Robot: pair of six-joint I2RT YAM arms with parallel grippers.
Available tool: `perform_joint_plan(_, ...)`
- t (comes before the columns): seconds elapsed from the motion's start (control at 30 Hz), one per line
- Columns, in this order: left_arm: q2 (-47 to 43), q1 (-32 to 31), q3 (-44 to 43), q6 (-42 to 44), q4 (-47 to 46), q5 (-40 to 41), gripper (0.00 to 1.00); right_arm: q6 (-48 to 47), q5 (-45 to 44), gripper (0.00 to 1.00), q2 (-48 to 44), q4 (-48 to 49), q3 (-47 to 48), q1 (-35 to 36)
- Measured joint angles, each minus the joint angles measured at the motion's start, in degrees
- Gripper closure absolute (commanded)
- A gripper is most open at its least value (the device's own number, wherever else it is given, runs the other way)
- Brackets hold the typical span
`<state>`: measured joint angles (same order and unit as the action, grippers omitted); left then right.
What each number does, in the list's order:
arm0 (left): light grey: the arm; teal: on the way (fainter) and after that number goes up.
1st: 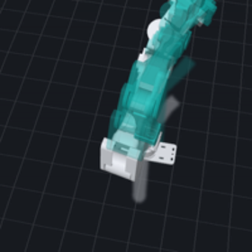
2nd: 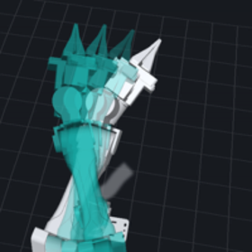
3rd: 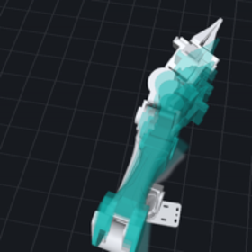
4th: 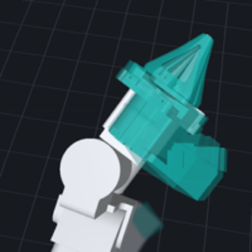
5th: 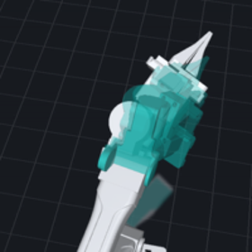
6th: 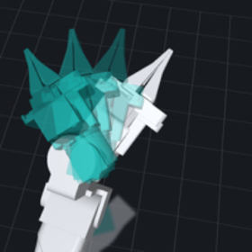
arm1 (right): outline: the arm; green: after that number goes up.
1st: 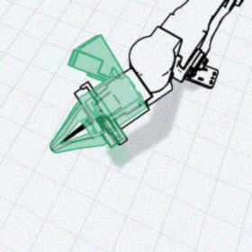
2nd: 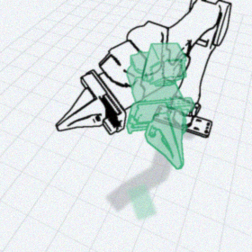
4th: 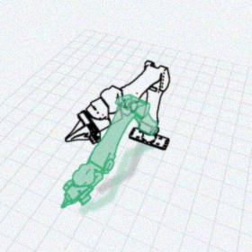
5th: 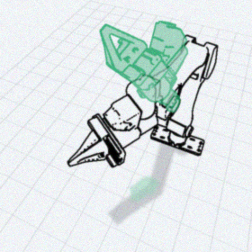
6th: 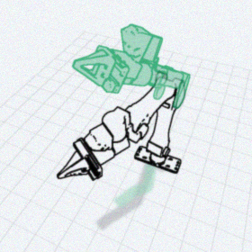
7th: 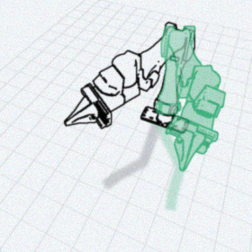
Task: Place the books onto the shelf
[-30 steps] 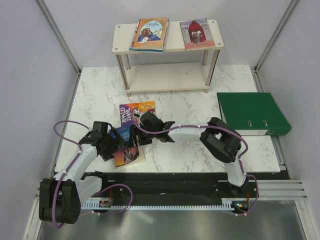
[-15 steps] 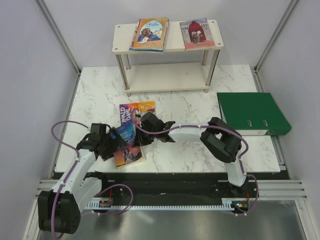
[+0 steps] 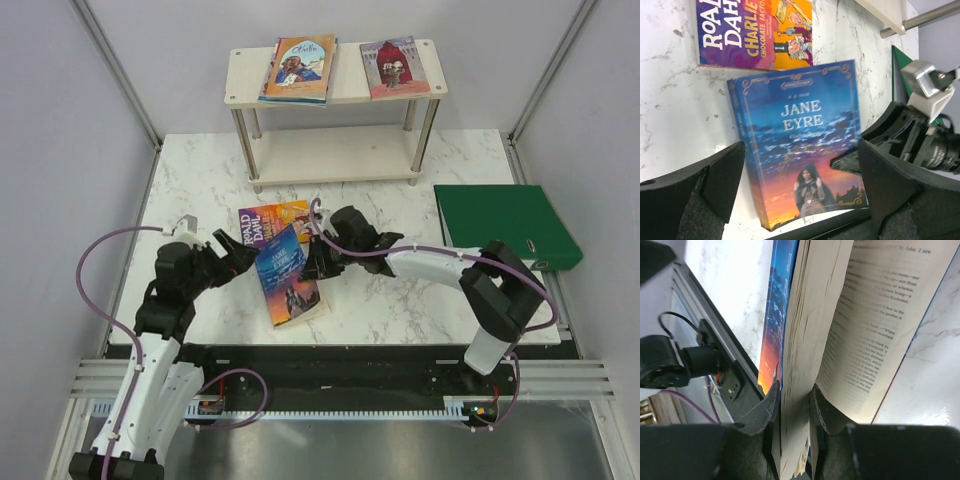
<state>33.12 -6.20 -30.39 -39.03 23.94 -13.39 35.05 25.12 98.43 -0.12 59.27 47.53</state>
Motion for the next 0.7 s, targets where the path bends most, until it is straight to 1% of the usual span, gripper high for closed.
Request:
perform_joint_plan(0.13,0.35,0.0,1.77,-0.02,-3.67,-3.54,0.0,0.02,2.16,1.0,-3.17,-0.07,-0.02,-2.47)
perform_joint_plan(0.33,0.04,-0.04,6.56,-0.35,-10.38,-8.9,0.0,0.09,5.95,1.0,-6.01,0.46,0.11,-3.52)
perform_joint_plan(0.53,-0.92,-0.04,8.48,-0.66,-12.63,-10.12,0.0,0.39,7.93,1.0,-6.78,0.44,0.13,-4.44)
perform_joint_plan(0.7,-2.62,-0.04,9.73,-1.77,-13.86,-11.13,0.0,1.6,8.31,1.0,-8.41,0.61,0.13,-6.64)
